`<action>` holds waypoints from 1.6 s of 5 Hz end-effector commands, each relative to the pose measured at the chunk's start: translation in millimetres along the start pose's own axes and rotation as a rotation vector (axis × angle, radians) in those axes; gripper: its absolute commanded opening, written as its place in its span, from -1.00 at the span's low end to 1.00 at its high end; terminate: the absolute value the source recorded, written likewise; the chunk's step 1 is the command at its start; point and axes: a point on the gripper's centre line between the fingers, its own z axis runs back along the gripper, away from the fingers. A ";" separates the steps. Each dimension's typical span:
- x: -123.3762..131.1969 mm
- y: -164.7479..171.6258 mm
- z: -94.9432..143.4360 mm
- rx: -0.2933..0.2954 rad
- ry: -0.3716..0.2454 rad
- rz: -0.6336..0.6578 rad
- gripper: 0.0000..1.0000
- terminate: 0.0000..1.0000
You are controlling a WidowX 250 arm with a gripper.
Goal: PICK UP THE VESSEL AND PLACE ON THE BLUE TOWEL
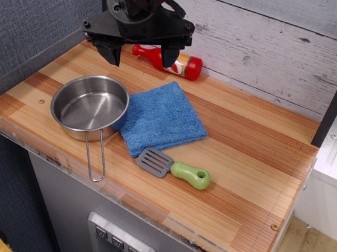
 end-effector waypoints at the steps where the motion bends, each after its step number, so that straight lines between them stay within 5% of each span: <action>1: 0.0 0.0 0.0 0.000 0.000 0.000 1.00 -1.00; 2: 11.8 10.8 -1.8 0.096 0.006 0.164 1.00 -1.00; 4: 32.6 51.8 -15.7 0.194 0.014 0.318 1.00 -1.00; 8: 11.6 54.9 -52.2 0.250 0.157 0.423 1.00 -1.00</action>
